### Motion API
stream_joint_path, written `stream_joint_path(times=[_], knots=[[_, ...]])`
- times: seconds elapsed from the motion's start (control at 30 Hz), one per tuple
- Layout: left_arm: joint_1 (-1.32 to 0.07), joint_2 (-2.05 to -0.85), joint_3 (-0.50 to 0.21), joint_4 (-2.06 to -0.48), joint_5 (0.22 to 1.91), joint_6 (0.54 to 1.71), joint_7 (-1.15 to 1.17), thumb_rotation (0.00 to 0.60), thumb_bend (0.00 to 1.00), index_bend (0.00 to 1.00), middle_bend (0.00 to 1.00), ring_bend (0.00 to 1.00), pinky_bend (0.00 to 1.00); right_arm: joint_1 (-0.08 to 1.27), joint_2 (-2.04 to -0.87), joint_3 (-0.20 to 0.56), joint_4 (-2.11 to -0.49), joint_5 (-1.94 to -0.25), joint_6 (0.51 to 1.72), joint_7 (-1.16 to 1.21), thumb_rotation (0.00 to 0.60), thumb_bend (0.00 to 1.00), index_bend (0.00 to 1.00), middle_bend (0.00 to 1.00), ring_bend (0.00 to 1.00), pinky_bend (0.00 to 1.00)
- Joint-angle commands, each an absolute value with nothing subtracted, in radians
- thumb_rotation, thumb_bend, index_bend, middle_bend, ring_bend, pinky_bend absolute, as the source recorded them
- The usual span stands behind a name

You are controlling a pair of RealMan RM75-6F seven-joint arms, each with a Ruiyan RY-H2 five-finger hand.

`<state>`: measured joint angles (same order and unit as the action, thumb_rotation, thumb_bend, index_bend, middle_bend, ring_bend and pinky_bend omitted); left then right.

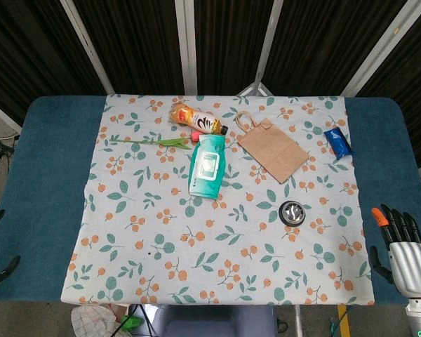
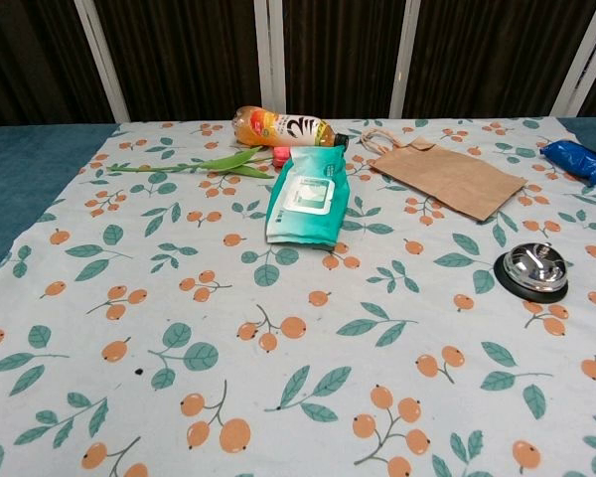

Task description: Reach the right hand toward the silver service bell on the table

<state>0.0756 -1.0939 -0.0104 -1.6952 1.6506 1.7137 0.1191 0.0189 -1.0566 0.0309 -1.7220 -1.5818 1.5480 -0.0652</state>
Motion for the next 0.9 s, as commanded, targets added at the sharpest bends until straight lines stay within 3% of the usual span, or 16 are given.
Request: stream_joint_path(times=[0.03,0.27,0.9], knots=[[0.077,-1.093,-0.01,-1.695,1.649,1.714,0.117,0.6,0.33,0.08,0.0,0.0,0.1,0.019,-1.057,0.032,-1.721,-1.585,1.551,-0.064,0.6,0.56,0.03,0.0,0.0,0.0],[0.082,-1.091,-0.008,-1.696,1.654,1.724,0.114,0.6,0.33,0.08,0.0,0.0,0.1,0.013,-1.073,0.04,-1.689,-1.62,1.599,-0.048,0.6,0.56,0.03,0.0,0.0,0.0],[0.086,-1.098,-0.005,-1.704,1.658,1.726,0.129,0.6,0.33,0.08,0.0,0.0,0.1,0.049,-1.117,0.045,-1.694,-1.65,1.567,-0.048,0.6,0.56,0.03,0.0,0.0,0.0]])
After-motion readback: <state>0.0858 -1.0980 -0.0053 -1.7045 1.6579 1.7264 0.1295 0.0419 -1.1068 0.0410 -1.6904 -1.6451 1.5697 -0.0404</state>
